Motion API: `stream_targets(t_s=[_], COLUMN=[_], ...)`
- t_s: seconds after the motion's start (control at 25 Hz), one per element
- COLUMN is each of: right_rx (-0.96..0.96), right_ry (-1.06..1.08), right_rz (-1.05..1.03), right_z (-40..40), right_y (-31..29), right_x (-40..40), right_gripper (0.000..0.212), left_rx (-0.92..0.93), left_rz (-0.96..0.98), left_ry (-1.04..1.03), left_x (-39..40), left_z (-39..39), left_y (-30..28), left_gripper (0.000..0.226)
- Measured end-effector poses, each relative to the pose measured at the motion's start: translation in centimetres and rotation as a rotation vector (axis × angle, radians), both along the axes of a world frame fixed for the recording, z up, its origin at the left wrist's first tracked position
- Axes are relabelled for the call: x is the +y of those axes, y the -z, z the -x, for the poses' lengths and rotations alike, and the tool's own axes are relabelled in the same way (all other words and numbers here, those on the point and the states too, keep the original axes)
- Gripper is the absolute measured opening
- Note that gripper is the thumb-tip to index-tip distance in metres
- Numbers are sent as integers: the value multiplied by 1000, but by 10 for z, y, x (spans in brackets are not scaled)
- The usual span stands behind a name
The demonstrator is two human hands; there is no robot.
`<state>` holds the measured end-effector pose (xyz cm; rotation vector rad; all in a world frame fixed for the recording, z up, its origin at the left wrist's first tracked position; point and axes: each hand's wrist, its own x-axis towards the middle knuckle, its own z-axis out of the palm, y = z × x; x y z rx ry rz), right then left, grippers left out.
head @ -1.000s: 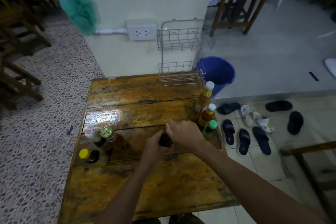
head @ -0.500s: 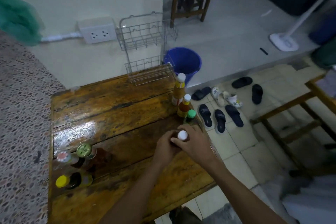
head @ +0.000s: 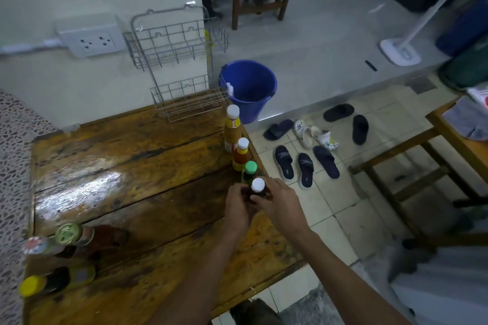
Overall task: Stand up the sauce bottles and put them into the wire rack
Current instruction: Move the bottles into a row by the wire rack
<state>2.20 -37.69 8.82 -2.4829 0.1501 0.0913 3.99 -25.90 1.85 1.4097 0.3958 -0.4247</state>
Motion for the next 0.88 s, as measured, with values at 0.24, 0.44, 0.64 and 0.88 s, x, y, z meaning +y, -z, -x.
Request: stream_targets(t_s=[0.24, 0.44, 0.64, 0.88], right_rx=[-14, 15, 27, -332], right_ry=[-32, -53, -22, -61], right_rz=[-4, -13, -11, 90], right_z=[-13, -13, -6, -8], right_y=[7, 12, 3, -48], right_x=[-17, -23, -21, 22], right_gripper=[52, 60, 86, 77], left_rx=[-43, -145, -167, -106], left_rz=[-163, -460, -512, -527], left_ry=[-17, 143, 193, 85], left_x=[-13, -12, -1, 66], left_z=[-5, -4, 3, 33], left_y=[-10, 4, -2, -9], left_gripper=[12, 35, 43, 46])
